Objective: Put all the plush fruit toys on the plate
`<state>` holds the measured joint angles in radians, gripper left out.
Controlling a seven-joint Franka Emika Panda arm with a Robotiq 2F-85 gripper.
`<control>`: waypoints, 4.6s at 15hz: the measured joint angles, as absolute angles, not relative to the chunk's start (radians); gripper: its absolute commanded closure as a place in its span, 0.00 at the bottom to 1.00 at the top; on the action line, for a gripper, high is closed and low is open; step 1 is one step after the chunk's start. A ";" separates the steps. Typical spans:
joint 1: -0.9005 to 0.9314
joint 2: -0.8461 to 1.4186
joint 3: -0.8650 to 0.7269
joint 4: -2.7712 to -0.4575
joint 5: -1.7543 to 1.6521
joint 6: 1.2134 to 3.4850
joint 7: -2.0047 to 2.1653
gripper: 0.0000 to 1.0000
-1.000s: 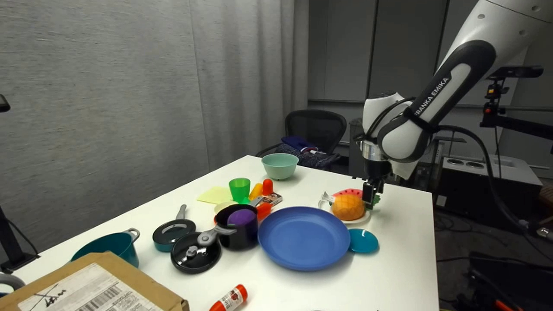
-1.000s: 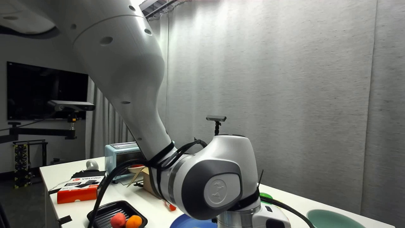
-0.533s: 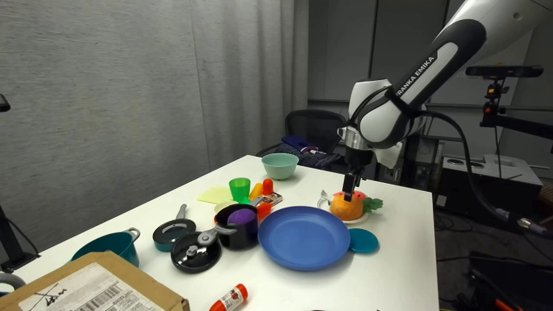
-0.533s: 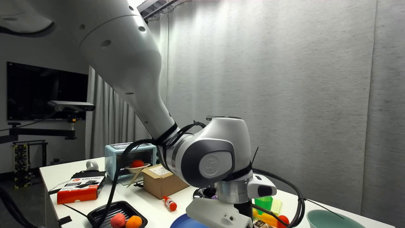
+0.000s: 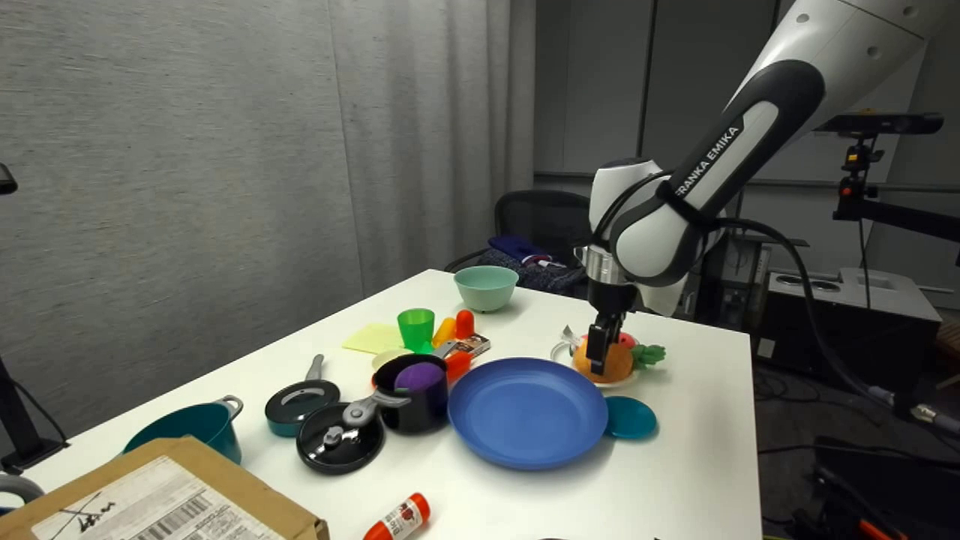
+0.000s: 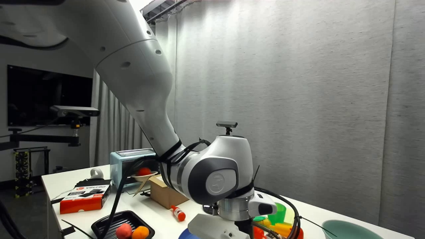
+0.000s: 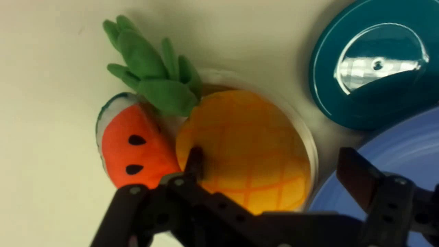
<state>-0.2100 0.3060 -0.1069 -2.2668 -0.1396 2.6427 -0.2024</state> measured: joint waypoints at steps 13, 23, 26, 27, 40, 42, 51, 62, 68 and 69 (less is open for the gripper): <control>-0.159 0.297 -0.208 -2.224 -0.235 2.711 -0.007 0.95; -0.183 0.097 0.017 -2.218 0.368 2.573 -0.268 0.96; -0.155 0.133 0.014 -2.227 0.353 2.578 -0.231 0.96; -0.144 0.151 0.014 -2.228 0.338 2.590 -0.212 0.96; -0.056 0.266 -0.172 -2.217 -0.153 2.669 0.099 0.00; -0.066 0.262 -0.228 -2.216 -0.205 2.658 0.108 0.00; -0.127 0.309 -0.372 -2.220 -0.346 2.647 0.204 0.00; -0.114 0.453 -0.374 -2.135 -0.346 2.729 0.255 0.00; -0.128 0.505 -0.345 -2.073 -0.317 2.726 0.179 0.48; -0.129 0.514 -0.340 -2.071 -0.310 2.726 0.169 0.55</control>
